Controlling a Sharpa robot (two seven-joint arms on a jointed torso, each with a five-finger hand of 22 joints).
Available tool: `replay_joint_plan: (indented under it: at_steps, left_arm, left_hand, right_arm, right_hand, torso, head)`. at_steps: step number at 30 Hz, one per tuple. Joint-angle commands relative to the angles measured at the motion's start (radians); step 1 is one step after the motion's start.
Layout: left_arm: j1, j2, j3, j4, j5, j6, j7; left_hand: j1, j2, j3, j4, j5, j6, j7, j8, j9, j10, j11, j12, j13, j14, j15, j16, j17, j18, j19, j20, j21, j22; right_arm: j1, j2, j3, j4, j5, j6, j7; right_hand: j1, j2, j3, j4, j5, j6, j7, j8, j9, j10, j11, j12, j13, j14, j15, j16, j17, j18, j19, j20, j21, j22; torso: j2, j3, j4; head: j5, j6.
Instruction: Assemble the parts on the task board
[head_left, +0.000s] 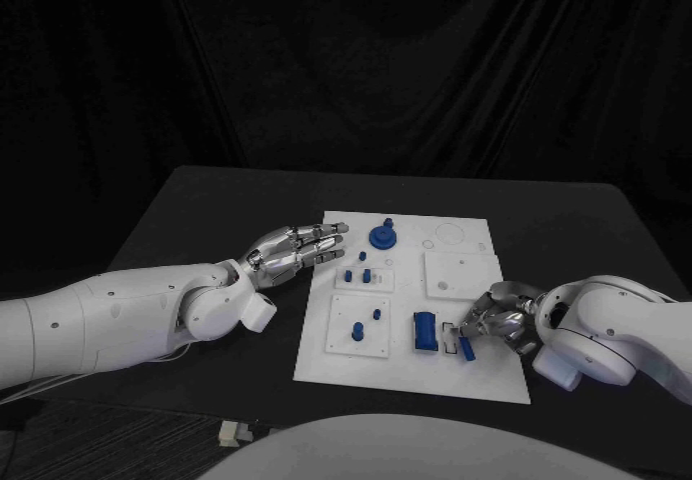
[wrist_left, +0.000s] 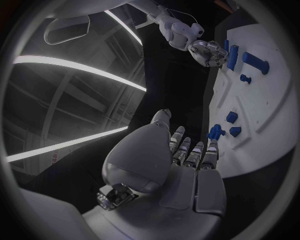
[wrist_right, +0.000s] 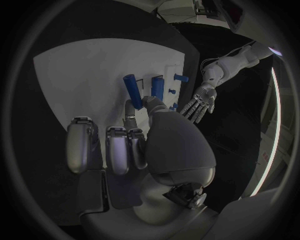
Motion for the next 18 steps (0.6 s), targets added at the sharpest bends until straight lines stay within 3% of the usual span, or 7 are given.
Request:
replay_joint_plan:
  at_steps: [1,6,9,18]
  left_arm:
    - [-0.002,0.002,0.001,0.001,0.002,0.013,0.006]
    - [-0.002,0.002,0.001,0.001,0.002,0.014,0.004]
    - [-0.002,0.002,0.001,0.001,0.002,0.014,0.003]
    - [-0.002,0.004,0.001,0.001,0.002,0.016,0.000]
  left_hand:
    - [0.010,-0.001,0.002,-0.005,0.006,0.006,0.014,0.006,0.001,0.000,0.007,0.004,0.001,0.001,0.008,0.006,0.002,-0.019,-0.001,0.007,0.001,0.000]
    - [0.011,0.001,0.004,-0.006,0.007,0.009,0.014,0.007,0.002,0.000,0.006,0.003,0.001,0.001,0.008,0.006,0.002,-0.019,-0.001,0.007,0.001,-0.001]
    - [0.011,0.001,0.004,-0.006,0.007,0.009,0.014,0.007,0.002,0.000,0.006,0.003,0.001,0.001,0.008,0.006,0.002,-0.019,-0.001,0.007,0.001,-0.001]
    - [0.011,0.001,0.004,-0.006,0.007,0.009,0.014,0.007,0.002,0.000,0.006,0.003,0.001,0.001,0.008,0.006,0.002,-0.019,-0.001,0.007,0.001,-0.001]
  right_arm:
    - [0.002,0.006,0.000,-0.009,0.115,-0.046,-0.022]
    - [0.002,0.017,0.000,-0.022,0.134,-0.051,-0.027]
    - [0.002,0.022,0.000,-0.028,0.139,-0.052,-0.029]
    - [0.002,0.036,0.000,-0.041,0.140,-0.062,-0.032]
  right_hand:
    - [-0.015,-0.001,0.001,0.008,-0.010,0.030,-0.025,0.003,0.000,0.104,-0.009,0.004,0.263,0.084,-0.008,-0.003,0.171,0.019,0.013,-0.006,-0.001,0.197]
    - [-0.025,0.000,0.003,0.012,-0.030,0.028,-0.025,0.001,-0.003,0.104,-0.008,0.004,0.263,0.083,-0.008,-0.004,0.169,0.019,0.012,-0.007,-0.004,0.196]
    - [-0.037,0.001,0.004,0.017,-0.071,0.025,-0.024,-0.001,-0.007,0.104,-0.007,0.004,0.263,0.083,-0.007,-0.006,0.166,0.020,0.010,-0.007,-0.009,0.194]
    - [-0.055,0.003,0.003,0.026,-0.109,0.017,-0.019,-0.004,-0.012,0.104,-0.004,0.004,0.263,0.082,-0.005,-0.008,0.163,0.022,0.007,-0.005,-0.018,0.192]
  torso:
    - [0.000,-0.0002,-0.0003]
    - [0.000,-0.0001,0.0002]
    - [0.000,0.0001,0.0002]
    - [0.000,0.0000,0.0003]
  head:
    - [0.000,0.000]
    - [0.001,0.000]
    - [0.000,0.000]
    - [-0.001,0.000]
